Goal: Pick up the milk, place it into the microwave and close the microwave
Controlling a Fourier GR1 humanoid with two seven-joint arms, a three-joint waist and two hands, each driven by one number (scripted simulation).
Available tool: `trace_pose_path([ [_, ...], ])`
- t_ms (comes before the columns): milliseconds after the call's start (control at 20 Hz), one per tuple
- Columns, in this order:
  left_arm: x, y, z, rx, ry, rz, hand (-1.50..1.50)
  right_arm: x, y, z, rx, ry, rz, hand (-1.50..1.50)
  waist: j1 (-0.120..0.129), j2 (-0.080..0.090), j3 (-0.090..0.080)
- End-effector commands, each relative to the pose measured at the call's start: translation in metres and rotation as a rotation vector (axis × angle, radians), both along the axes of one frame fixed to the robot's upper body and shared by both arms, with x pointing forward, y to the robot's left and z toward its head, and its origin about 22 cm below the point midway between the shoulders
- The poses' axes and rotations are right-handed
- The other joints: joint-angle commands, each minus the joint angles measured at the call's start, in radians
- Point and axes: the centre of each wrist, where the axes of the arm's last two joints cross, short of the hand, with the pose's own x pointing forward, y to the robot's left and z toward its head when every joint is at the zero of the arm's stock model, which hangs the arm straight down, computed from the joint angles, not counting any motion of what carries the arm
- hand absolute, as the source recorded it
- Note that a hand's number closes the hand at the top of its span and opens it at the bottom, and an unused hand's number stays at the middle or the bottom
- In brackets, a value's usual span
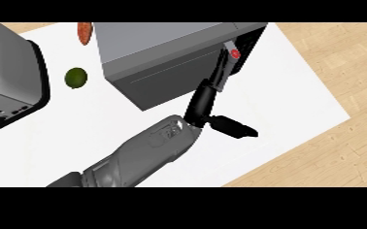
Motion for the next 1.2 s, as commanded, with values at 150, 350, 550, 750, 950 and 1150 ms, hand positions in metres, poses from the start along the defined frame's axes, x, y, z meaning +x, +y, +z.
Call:
trace_pose_path([
  [150,0.015,-0.003,0.015,-0.016,-0.004,0.030,-1.50,0.003,-0.004,0.008,-0.013,0.000,0.026,-1.50,-0.010,-0.001,0.001],
  [350,0.015,-0.003,0.013,-0.016,-0.012,0.028,-1.50,0.004,-0.005,0.008,-0.011,0.012,0.040,-1.50,-0.010,0.001,0.002],
  [550,0.015,-0.002,0.010,-0.023,0.003,0.036,-1.50,0.007,-0.003,0.013,0.001,-0.006,0.063,-1.50,-0.003,0.003,0.001],
  [750,0.018,-0.004,0.016,-0.029,-0.015,0.041,-1.50,0.007,-0.006,0.015,-0.014,0.007,0.064,-1.50,-0.012,0.000,0.001],
  [950,0.018,0.000,0.010,-0.037,0.104,0.031,1.50,0.009,-0.004,0.018,0.002,-0.004,0.075,-1.50,-0.001,0.012,0.002],
  [1150,0.029,0.007,0.002,0.135,0.019,0.086,-1.50,0.006,-0.005,0.016,0.010,0.020,0.065,-1.50,0.001,-0.006,0.013],
])
